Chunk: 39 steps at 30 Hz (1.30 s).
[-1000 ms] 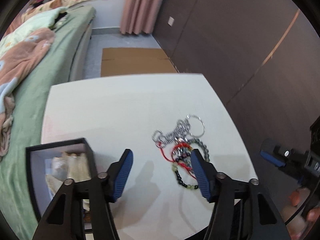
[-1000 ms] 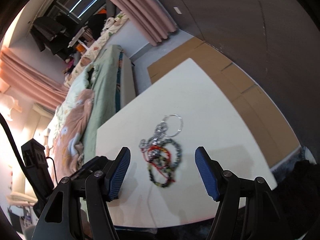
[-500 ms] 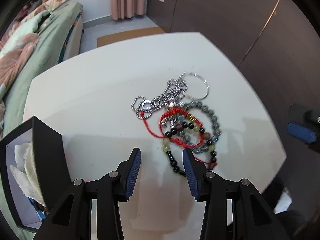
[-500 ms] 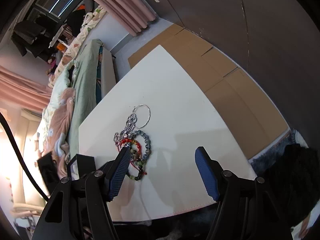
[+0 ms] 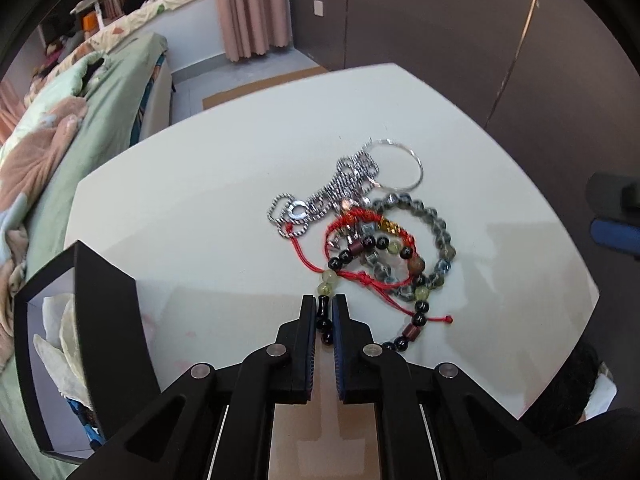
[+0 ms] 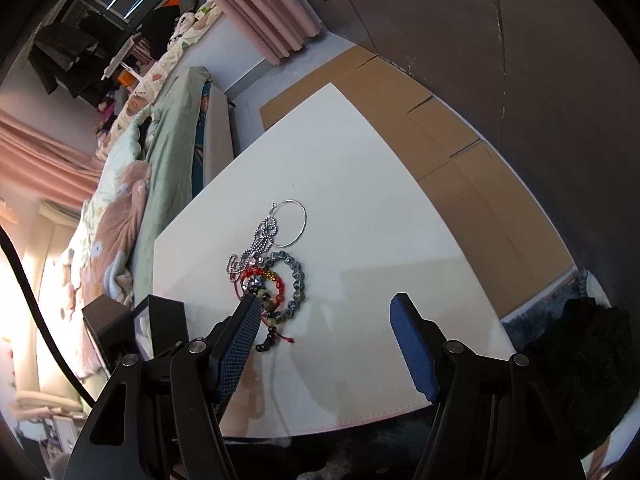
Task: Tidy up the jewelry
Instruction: 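Grasp the black bead bracelet from the pile with the left tool, then carry the black bead bracelet into the box and release while the right tool grasps a dark bead strand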
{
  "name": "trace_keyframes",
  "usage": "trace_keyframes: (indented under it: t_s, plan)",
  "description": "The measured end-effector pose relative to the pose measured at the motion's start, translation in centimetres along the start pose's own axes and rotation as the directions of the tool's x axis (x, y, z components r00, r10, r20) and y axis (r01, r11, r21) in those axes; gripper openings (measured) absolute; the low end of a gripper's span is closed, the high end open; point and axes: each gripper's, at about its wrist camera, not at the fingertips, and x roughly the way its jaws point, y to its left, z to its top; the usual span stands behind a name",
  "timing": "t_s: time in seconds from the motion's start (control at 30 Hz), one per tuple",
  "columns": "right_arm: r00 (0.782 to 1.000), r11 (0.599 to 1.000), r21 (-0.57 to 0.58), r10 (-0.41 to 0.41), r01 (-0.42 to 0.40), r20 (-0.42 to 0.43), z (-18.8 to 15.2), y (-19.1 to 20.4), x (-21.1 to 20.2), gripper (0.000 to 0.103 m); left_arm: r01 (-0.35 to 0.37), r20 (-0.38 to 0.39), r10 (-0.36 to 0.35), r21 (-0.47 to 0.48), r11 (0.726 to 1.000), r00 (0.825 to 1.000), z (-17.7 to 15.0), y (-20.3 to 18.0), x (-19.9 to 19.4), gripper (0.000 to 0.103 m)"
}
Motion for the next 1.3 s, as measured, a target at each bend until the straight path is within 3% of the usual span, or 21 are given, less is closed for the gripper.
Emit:
trace_keyframes:
  t_s: [0.53, 0.73, 0.97, 1.13, 1.3]
  plan:
    - [0.998, 0.999, 0.003, -0.050, 0.050, -0.025, -0.3, 0.2, 1.9, 0.067, 0.126, 0.155, -0.107, -0.115, 0.985, 0.982, 2.2, 3.2, -5.5, 0.008]
    - [0.999, 1.000, 0.000, -0.024, 0.024, -0.030, -0.2, 0.3, 2.8, 0.067, 0.152, 0.178, -0.123, -0.156, 0.976, 0.976, 2.4, 5.1, -6.1, 0.008]
    - [0.998, 1.000, -0.002, -0.017, 0.017, -0.054, -0.2, 1.2, 5.0, 0.045, 0.184, 0.199, -0.148, -0.180, 0.966, 0.969, 2.5, 6.5, -6.8, 0.008]
    - [0.997, 0.998, -0.046, -0.054, 0.052, -0.054, -0.3, 2.9, 6.6, 0.042, 0.208, 0.223, -0.165, -0.187, 0.960, 0.961, 2.6, 7.3, -7.8, 0.008]
    - [0.988, 0.982, -0.123, -0.150, 0.144, -0.038, -0.5, 4.8, 8.2, 0.038, 0.221, 0.232, -0.171, -0.210, 0.952, 0.958, 2.7, 8.5, -8.5, 0.008]
